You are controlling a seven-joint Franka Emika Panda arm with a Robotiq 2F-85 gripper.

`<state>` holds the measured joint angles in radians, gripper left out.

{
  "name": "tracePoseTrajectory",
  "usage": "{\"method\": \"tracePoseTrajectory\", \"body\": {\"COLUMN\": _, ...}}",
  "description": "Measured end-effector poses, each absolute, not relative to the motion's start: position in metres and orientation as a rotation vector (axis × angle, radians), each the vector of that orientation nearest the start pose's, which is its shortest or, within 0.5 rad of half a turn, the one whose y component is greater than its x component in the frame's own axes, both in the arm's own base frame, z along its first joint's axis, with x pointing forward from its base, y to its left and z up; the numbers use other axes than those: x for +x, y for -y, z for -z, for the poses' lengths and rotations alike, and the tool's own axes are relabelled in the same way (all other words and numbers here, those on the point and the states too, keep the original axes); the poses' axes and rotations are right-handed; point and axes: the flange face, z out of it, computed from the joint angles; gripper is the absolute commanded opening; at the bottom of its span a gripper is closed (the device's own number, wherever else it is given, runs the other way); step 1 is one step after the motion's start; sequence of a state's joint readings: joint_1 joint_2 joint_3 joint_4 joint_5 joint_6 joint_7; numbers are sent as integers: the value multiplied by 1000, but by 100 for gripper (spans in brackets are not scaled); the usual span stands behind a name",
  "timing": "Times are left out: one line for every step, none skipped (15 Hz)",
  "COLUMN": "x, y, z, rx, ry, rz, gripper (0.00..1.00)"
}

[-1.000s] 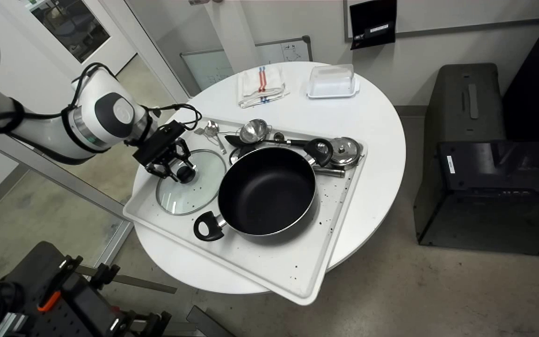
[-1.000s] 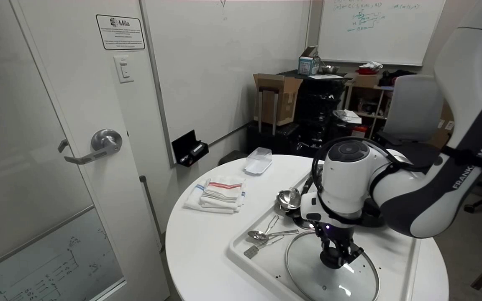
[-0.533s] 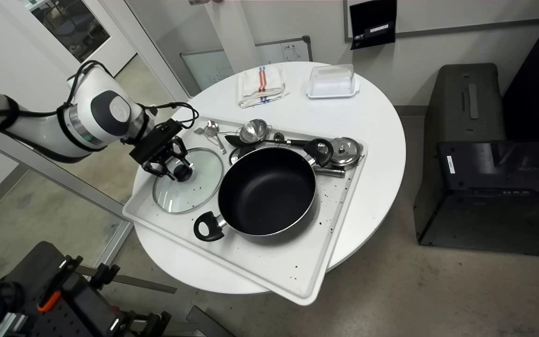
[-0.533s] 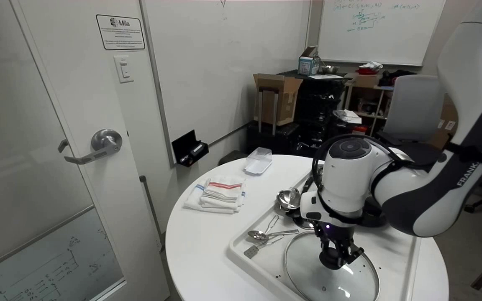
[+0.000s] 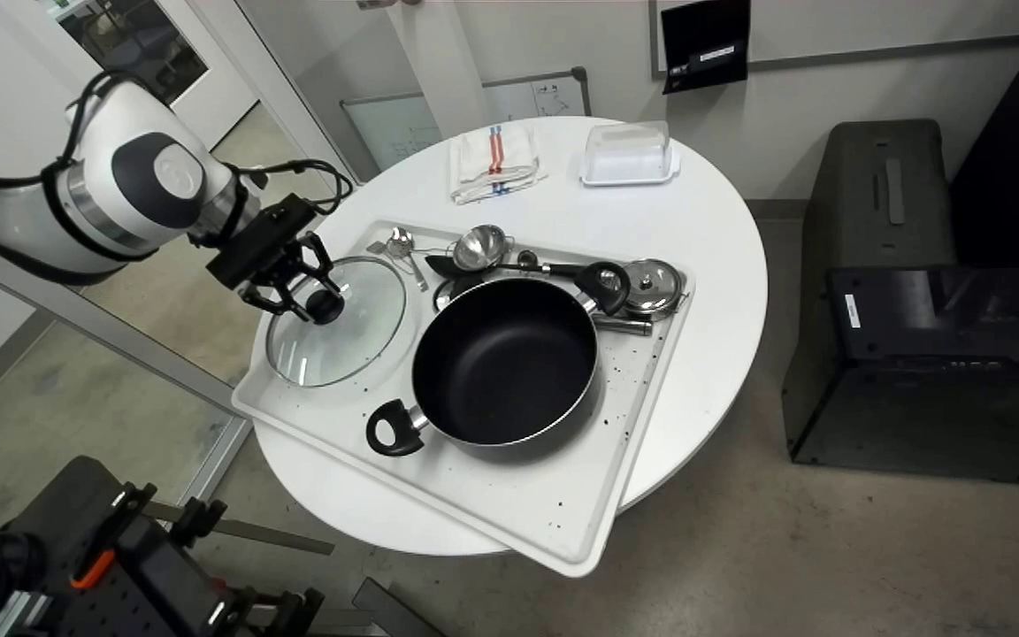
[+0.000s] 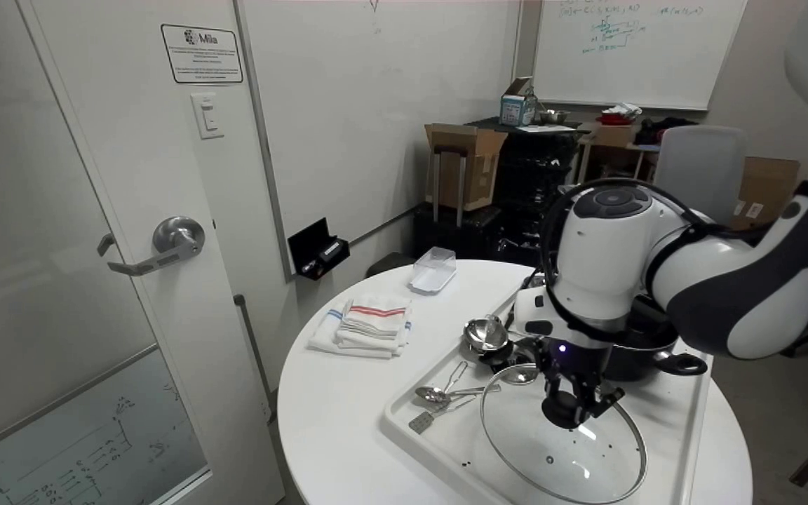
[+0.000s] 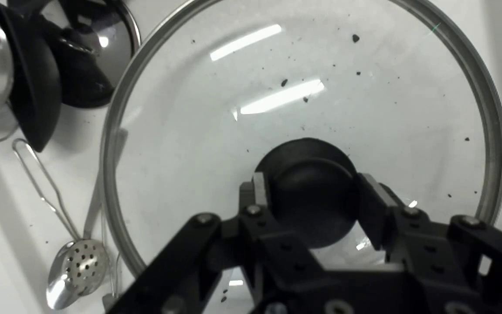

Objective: Put the lid on the pot

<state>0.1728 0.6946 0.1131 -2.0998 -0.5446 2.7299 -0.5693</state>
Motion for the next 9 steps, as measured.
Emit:
{"method": "tracePoseTrajectory", "body": {"x": 522, "y": -174, "z": -87, "rx": -2572, "ry": 2013, "rz": -97, "gripper": 25}}
{"method": "tracePoseTrajectory", "body": {"x": 522, "y": -168, "z": -95, "rx": -2586, "ry": 2001, "rz": -95, "gripper": 25}}
{"method": "tracePoseTrajectory", "body": {"x": 522, "y": -162, "z": -103, "rx": -2602, "ry": 1988, "rz": -90, "gripper": 25}}
{"method": "tracePoseTrajectory", "body": {"x": 523, "y": -156, "z": -110, "rx": -2620, "ry": 1969, "rz": -84, "gripper": 25}}
{"method": "tracePoseTrajectory", "body": {"x": 525, "y": -148, "z": -118, "rx": -2643, "ry": 1942, "rz": -77, "gripper": 25}}
{"method": "tracePoseTrajectory", "body": {"x": 528, "y": -141, "z": -126, "rx": -2667, "ry": 1913, "rz": -68, "gripper": 25}}
{"method": "tracePoseTrajectory", "body": {"x": 531, "y": -134, "z": -134, "rx": -2693, "ry": 1877, "rz": -58, "gripper": 25}}
{"method": "tracePoseTrajectory", "body": {"x": 533, "y": -126, "z": -142, "rx": -2718, "ry": 1840, "rz": -46, "gripper": 25}}
{"method": "tracePoseTrajectory", "body": {"x": 537, "y": -119, "z": -150, "rx": -2745, "ry": 1799, "rz": -38, "gripper": 25}}
